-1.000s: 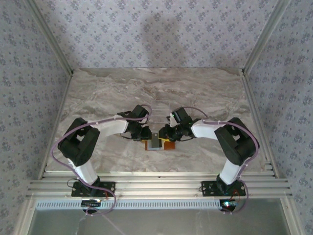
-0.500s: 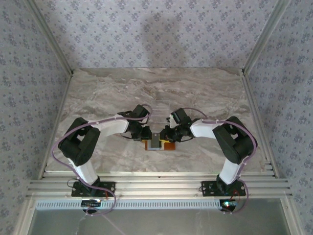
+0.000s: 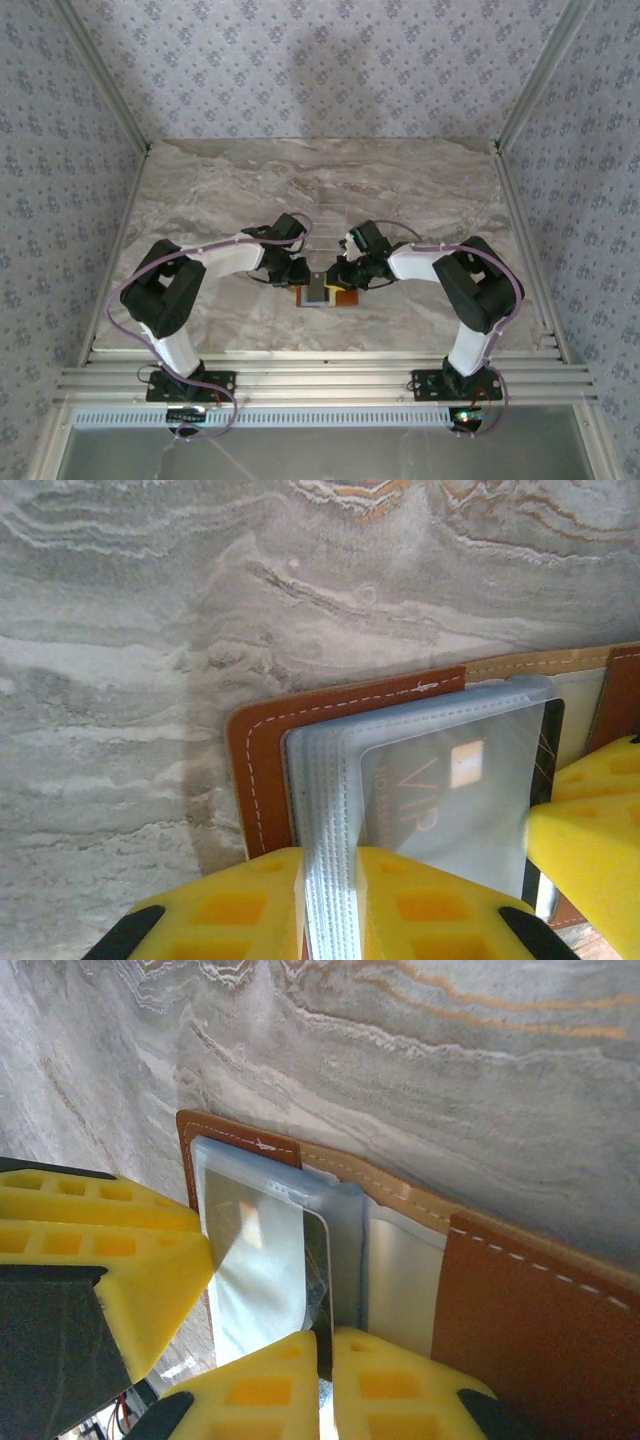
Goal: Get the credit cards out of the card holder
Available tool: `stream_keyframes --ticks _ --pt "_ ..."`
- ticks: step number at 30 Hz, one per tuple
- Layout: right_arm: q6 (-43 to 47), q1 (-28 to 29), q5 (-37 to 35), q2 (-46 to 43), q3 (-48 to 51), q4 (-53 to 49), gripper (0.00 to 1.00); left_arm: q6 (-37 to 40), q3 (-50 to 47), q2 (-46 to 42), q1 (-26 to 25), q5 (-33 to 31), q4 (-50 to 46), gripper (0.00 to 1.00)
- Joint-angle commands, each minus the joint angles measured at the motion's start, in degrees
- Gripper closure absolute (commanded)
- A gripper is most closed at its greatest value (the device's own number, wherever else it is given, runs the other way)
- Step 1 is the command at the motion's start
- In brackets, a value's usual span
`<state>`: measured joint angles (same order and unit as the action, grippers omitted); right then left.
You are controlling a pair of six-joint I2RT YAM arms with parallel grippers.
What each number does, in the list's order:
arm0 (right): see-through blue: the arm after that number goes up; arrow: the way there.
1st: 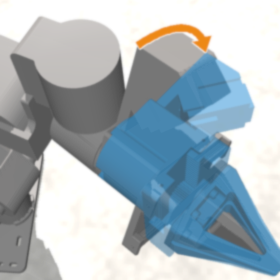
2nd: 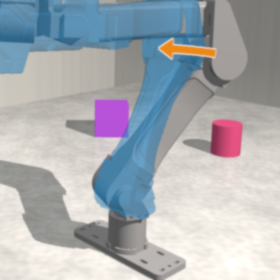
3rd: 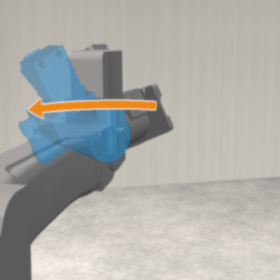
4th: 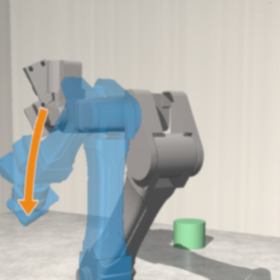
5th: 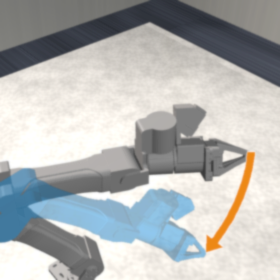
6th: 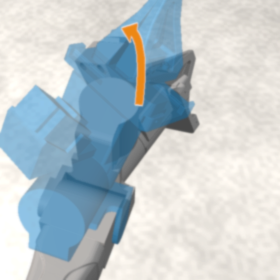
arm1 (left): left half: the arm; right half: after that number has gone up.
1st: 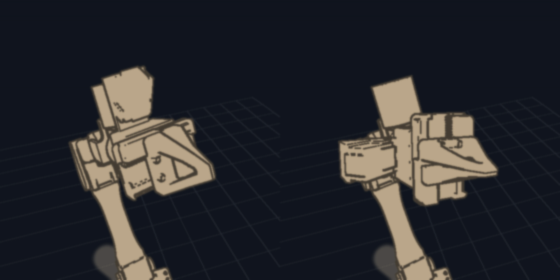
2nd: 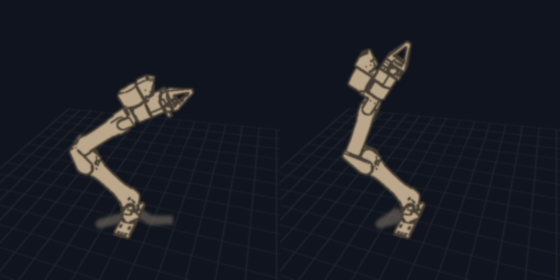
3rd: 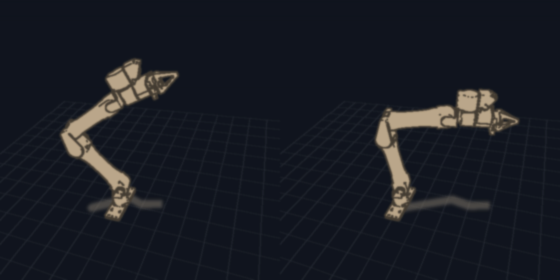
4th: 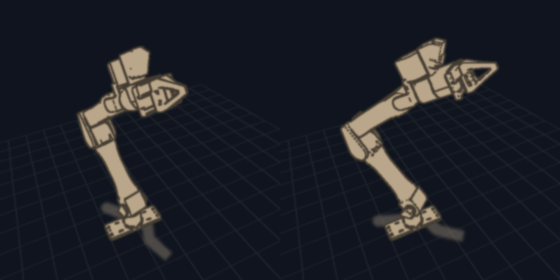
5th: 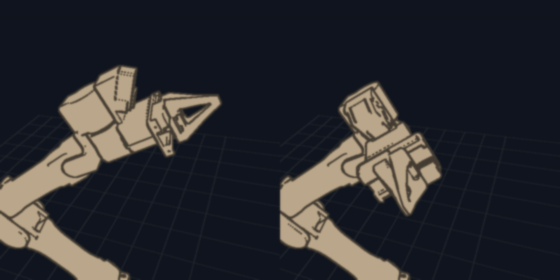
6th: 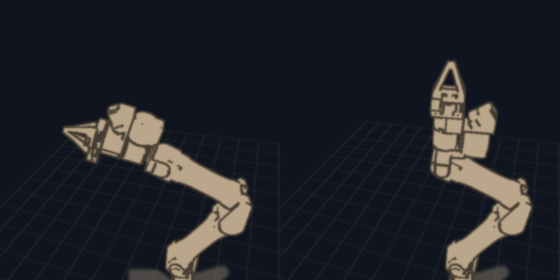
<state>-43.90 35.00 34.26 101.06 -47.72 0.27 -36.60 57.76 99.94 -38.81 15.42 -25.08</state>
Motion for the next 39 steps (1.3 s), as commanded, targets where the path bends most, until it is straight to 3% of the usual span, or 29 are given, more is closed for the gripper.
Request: stream_keyframes --ticks 1,10,15,20,24,30,39 --pt "1.19 0.07 -3.98 -0.42 -0.22 -4.51 0.93 1.27 -0.52 2.89 -0.66 -4.15 -4.58 0.8" --pt "3.08 -0.73 -10.91 -3.58 -0.35 -12.43 0.94 1.62 0.15 2.91 -0.68 -6.2 -6.1 0.8" --pt "1.33 -0.73 -5.89 -2.6 0.18 -6.36 0.79 1.75 0.7 2.97 -0.78 -5.87 -6.16 0.8" --pt "0.22 -0.86 -2.44 0.12 0.34 -2.81 0.74 2.08 1.04 3.42 -0.96 -5.77 -6.57 0.8" --pt "-0.4 -1.14 -1.13 1.41 0.94 -1.25 0.76 1.94 1.01 3.33 -1.08 -5.9 -6.63 0.8" --pt "-0.08 -1.42 -2.93 0.44 1.33 -2.62 0.88 1.35 1.28 0.99 -1.45 -6.79 -7.3 0.79" --pt "-0.08 -1.27 -2.9 -0.35 1.41 -2.9 0.9 -0.38 4.73 -1.88 -4.85 -8.93 -9.53 0.71"
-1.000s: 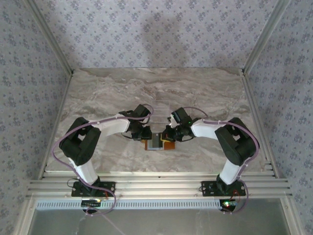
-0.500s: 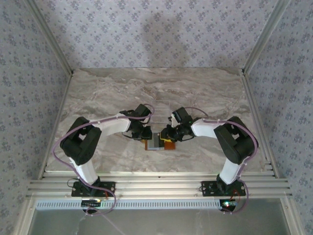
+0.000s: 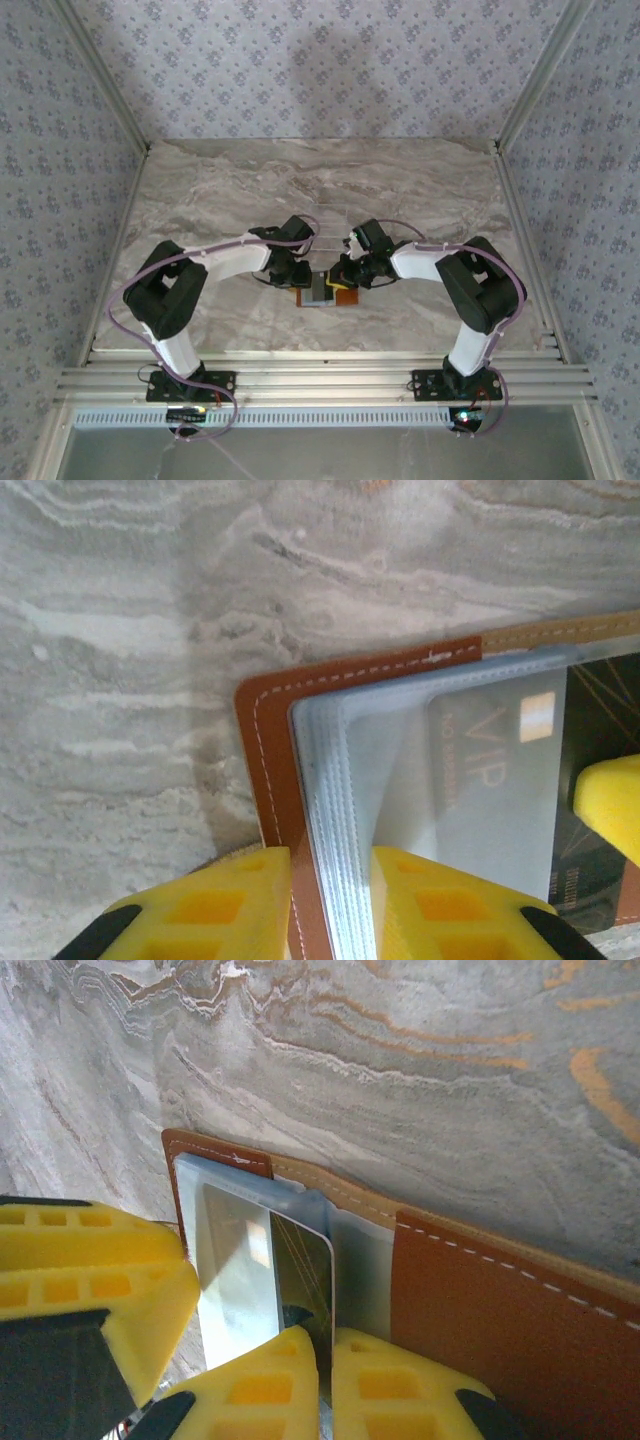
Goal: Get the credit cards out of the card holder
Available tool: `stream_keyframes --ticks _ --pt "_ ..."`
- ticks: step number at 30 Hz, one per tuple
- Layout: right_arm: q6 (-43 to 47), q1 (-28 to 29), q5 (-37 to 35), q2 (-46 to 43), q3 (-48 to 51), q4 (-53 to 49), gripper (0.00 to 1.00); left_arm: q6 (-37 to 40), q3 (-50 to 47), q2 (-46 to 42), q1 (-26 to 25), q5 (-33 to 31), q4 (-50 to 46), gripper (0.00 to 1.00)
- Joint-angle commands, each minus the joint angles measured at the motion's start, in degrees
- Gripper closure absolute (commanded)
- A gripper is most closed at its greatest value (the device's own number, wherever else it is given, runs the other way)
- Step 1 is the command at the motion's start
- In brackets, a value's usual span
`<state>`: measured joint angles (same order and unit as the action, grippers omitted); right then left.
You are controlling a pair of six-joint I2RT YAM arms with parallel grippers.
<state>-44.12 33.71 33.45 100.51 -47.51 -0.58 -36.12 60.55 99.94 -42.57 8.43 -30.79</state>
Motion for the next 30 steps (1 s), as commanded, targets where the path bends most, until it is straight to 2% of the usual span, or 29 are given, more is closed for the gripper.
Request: stream_keyframes --ticks 1,13,22,30 --pt "0.11 -0.05 -2.08 0.13 1.16 -2.04 0.91 -0.91 2.36 -1.56 -1.36 -2.24 -3.93 0.69" --pt "0.3 0.04 -2.15 0.06 0.99 -2.53 0.91 -1.26 1.85 -1.83 -1.82 -2.0 -1.38 0.67" --pt "0.32 0.13 -2.08 0.27 0.9 -2.71 0.91 -1.04 2.03 0.2 -1.87 -0.73 0.03 0.6" --pt "0.46 0.06 -2.69 -0.37 0.97 -3.15 0.92 0.01 1.78 2.74 -1.93 -5.74 -3.78 0.6"
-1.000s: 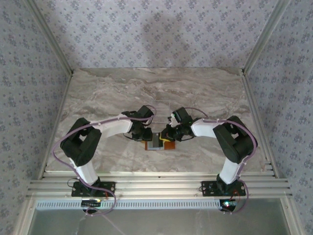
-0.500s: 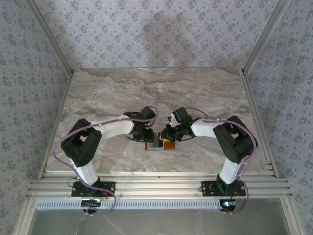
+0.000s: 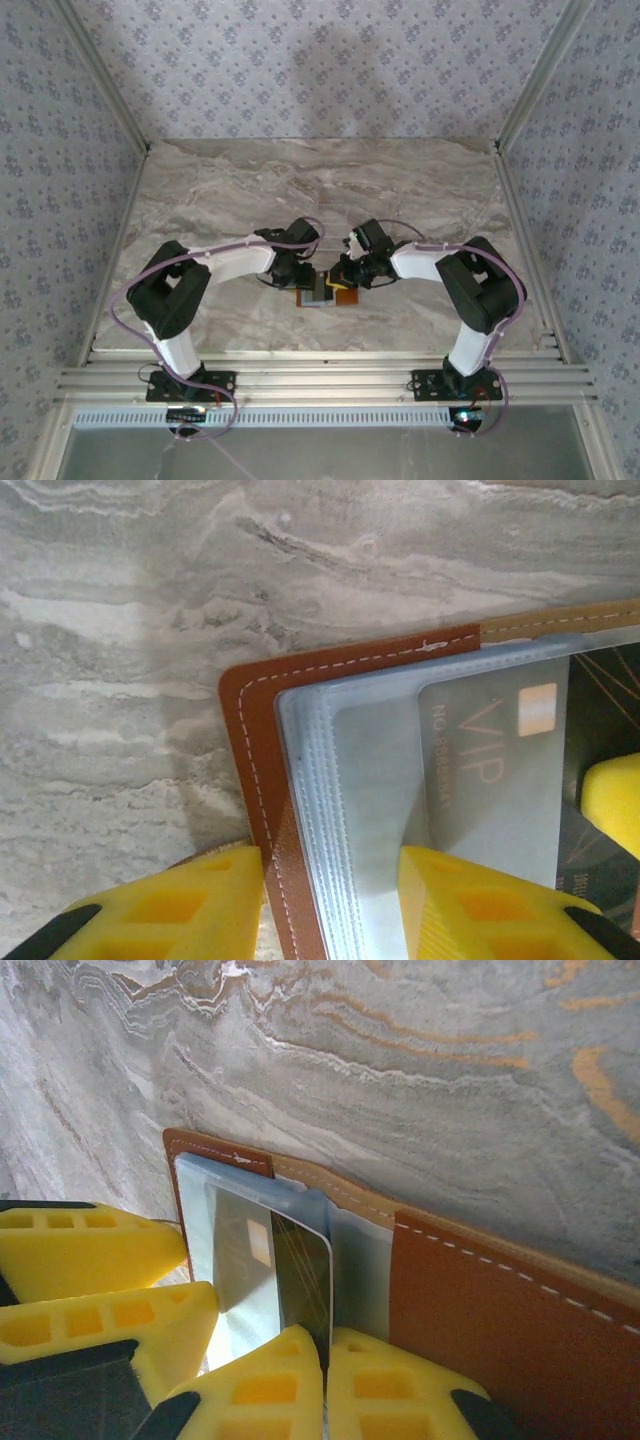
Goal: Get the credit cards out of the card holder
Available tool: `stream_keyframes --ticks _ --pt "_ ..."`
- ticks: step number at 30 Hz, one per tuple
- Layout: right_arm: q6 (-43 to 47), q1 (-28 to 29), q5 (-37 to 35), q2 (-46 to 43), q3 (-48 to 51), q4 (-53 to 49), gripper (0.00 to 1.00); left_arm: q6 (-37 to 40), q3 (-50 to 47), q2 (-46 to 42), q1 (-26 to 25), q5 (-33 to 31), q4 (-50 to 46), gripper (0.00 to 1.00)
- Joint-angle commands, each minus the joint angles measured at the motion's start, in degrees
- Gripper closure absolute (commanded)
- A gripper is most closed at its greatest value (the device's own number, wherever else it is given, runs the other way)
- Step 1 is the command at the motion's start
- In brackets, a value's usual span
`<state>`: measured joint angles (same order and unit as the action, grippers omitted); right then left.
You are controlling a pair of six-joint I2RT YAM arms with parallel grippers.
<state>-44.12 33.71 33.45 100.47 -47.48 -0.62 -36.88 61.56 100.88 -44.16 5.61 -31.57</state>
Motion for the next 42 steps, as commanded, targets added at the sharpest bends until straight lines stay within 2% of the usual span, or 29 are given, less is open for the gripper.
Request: stream_keyframes --ticks 1,15,19,23,33,37,42 --pt "0.55 0.04 -2.78 -0.44 1.03 -3.29 0.92 0.84 0.7 2.14 -0.32 -3.13 -3.33 0.61" --pt "4.56 -3.43 -3.54 -7.88 3.72 -7.08 0.95 0.81 0.19 1.55 -0.39 -3.67 -3.61 0.63" --pt "7.61 -4.03 -4.34 -10.99 2.93 -10.34 0.95 0.58 0.18 -0.4 -0.18 -3.13 -2.93 0.62" --pt "14.34 -4.51 -5.34 -14.19 1.39 -14.15 0.96 0.31 0.93 -2.37 -0.19 -1.68 -2.12 0.62" --pt "38.49 -5.3 -14.26 -17.26 -9.88 -27.89 0.98 -0.86 0.19 -8.14 1.22 -1.41 -1.58 0.61" --pt "54.87 -5.15 -17.31 -15.17 -15.88 -30.7 1.0 -2.34 -2.86 -11.84 3.01 -2.05 -0.12 0.61" --pt "72.09 -6.07 -16.44 -9.22 -26.89 -39.39 0.99 -3.99 -7.81 -16.41 6.67 -1.42 2.37 0.61"
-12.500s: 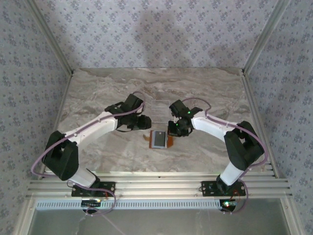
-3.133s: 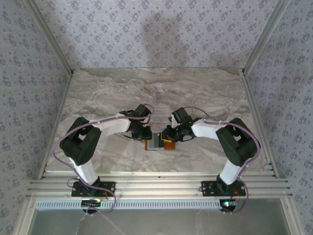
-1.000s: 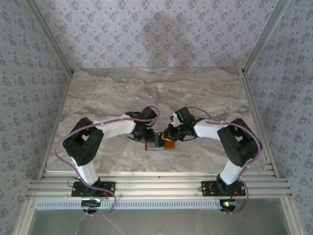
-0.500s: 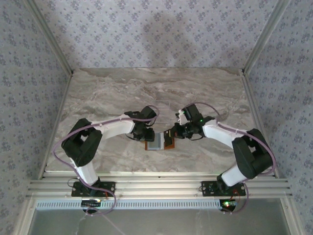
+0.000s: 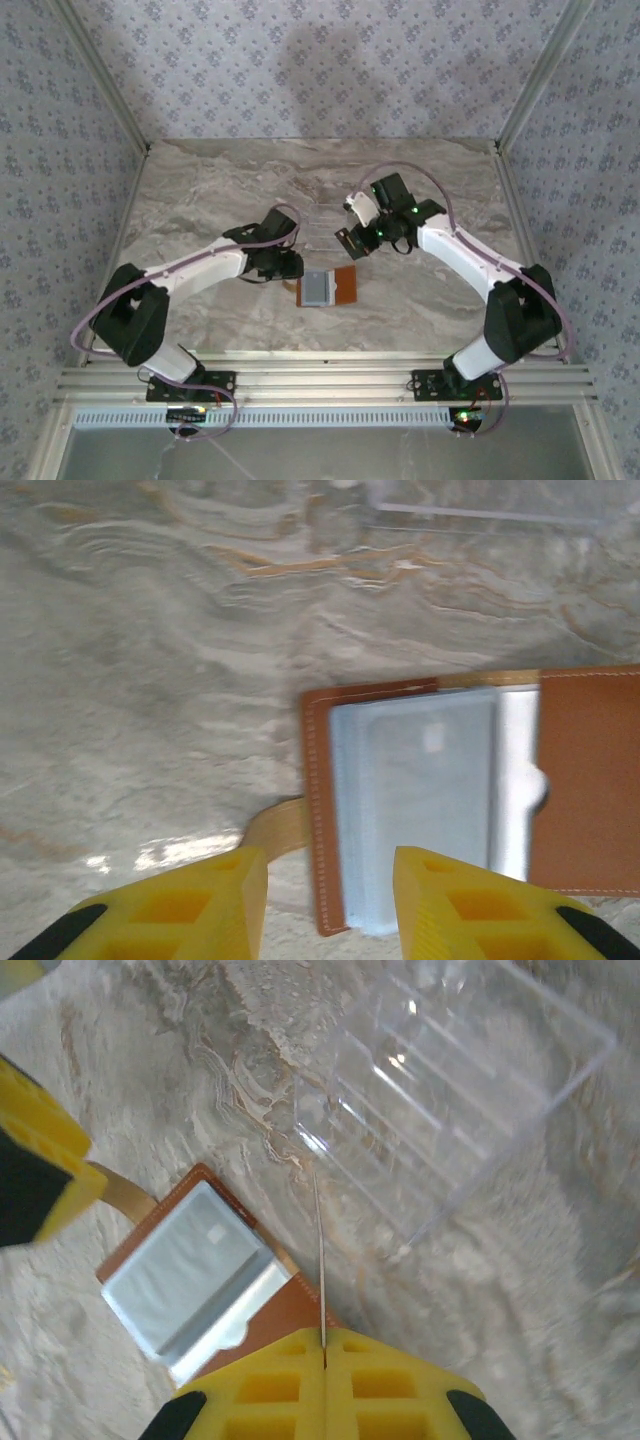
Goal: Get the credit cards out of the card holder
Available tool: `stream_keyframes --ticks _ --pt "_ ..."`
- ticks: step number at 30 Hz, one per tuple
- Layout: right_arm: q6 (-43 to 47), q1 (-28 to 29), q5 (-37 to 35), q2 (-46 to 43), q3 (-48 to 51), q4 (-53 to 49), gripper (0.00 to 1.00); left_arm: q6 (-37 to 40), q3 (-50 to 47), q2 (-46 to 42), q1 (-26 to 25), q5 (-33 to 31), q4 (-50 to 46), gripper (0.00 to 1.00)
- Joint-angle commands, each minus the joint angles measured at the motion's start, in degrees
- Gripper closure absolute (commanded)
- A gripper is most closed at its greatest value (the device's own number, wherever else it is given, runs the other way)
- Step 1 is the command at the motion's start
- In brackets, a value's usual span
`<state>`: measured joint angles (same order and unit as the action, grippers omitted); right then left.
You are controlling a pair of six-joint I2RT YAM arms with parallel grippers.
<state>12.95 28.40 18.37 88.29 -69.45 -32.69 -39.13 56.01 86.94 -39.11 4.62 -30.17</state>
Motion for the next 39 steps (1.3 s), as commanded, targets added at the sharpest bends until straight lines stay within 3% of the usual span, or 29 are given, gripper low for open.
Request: stream_keyframes --ticks 1,9,15,28,39 --pt "18.47 -0.88 -1.17 4.62 -7.2 -9.18 0.99 -2.1 -3.38 -3.26 2.49 0.03 1.6 0.61" --pt "35.84 -0.61 -1.32 17.71 -24.73 -22.25 1.0 -3.27 -10.62 -8.76 8.54 3.8 5.92 0.61" --pt "42.54 0.66 -1.14 26.92 -36.95 -30.4 1.0 -1.62 -10.84 -12.43 9.08 2.25 4.42 0.54" --pt "45.66 3.12 -2.77 39.63 -53.04 -36.33 1.0 4.35 -6.7 -16.54 8.8 -2.39 -2.26 0.53" --pt "46.52 3.91 -4.31 45.14 -55.52 -39.35 1.0 4.68 -7.28 -16.54 8.82 -2.78 -2.14 0.52"
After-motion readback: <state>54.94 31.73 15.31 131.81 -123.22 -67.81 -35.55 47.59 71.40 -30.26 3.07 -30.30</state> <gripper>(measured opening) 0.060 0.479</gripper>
